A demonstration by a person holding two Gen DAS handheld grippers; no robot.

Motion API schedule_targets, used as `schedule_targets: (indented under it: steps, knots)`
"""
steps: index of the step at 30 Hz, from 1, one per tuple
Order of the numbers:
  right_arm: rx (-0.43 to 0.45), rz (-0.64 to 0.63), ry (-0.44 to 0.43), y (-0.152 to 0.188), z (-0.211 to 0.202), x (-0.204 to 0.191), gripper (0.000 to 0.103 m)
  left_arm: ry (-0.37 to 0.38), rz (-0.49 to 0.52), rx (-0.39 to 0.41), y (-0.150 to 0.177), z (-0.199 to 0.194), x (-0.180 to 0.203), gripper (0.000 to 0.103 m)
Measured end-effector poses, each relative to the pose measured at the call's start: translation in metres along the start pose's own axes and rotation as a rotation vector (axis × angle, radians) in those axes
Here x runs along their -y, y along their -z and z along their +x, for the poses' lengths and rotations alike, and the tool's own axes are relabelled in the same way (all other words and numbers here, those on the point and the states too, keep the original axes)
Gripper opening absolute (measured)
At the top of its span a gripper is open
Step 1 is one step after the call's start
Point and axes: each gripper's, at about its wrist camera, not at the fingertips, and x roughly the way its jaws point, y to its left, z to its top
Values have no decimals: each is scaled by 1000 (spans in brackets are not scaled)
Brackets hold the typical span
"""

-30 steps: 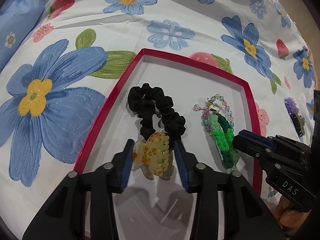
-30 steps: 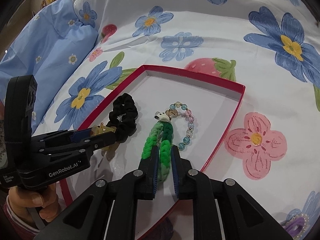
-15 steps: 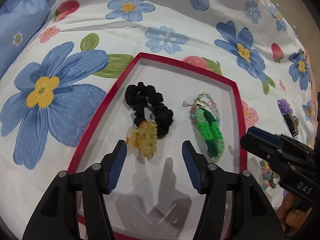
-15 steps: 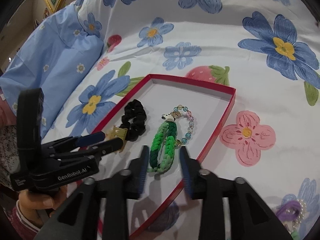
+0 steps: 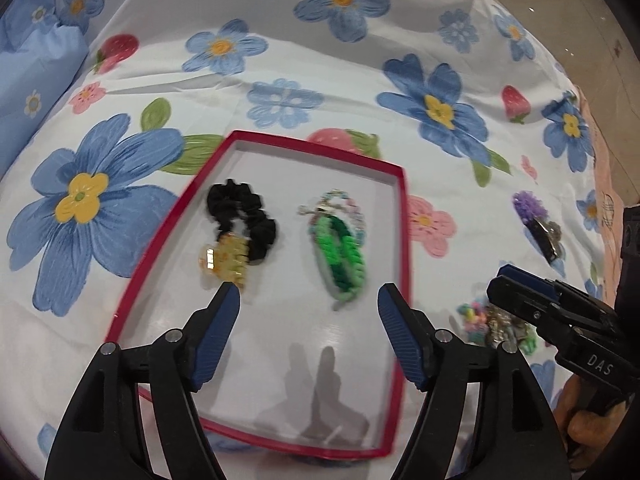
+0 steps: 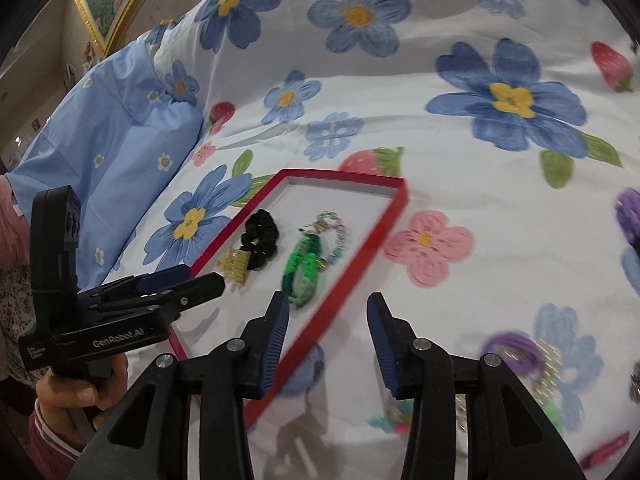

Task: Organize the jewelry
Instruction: 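Grasp the purple hair tie with the left tool while the right grasps the chain necklace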

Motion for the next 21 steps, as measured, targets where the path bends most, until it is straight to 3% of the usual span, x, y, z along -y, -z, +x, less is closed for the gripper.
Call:
schedule_targets:
  steps: [21]
  knots:
    - [91, 147, 145, 42, -92, 90, 46, 105, 158, -33, 12, 4, 106, 72]
